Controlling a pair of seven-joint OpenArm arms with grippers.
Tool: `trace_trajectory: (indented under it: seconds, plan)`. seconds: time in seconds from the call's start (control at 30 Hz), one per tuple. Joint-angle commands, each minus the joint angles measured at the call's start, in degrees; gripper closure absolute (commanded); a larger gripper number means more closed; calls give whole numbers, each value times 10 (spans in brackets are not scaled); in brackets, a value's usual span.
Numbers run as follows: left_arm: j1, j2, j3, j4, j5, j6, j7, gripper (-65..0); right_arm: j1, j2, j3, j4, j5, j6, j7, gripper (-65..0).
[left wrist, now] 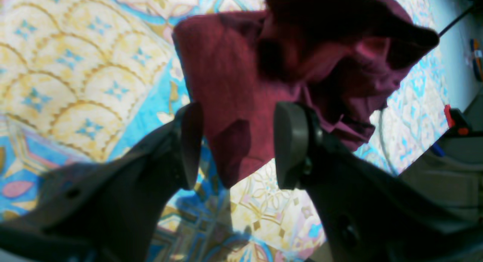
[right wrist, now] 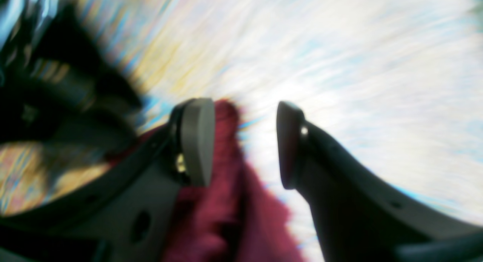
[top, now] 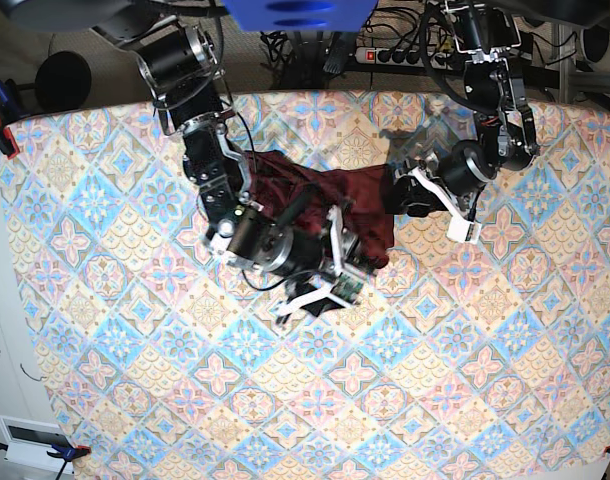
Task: Layout the t-shirt on the table in an organized manner, then fold the t-shirt properly
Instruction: 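Lift the strip ends with both grippers and fold them toward the middle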
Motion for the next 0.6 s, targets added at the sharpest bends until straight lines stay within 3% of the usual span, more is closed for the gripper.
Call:
trace_trajectory:
  seconds: [0.0, 0.17, 0.37, 0.57]
  plan:
    - [-6, -3, -1, 12, -14, -4, -7, -298, -13, 4, 13, 15, 7, 2, 6, -259]
    - [12, -3, 3, 61, -14, -6, -6, -299, -56, 43, 93, 33, 7, 2, 10, -259]
    - [15, -3, 38, 107, -33, -7, 13, -300, -66, 47, 153, -1, 5, 2, 10, -259]
    - [13, 4, 33, 107, -35, -5, 17, -305, -73, 52, 160, -29, 4, 2, 12, -259]
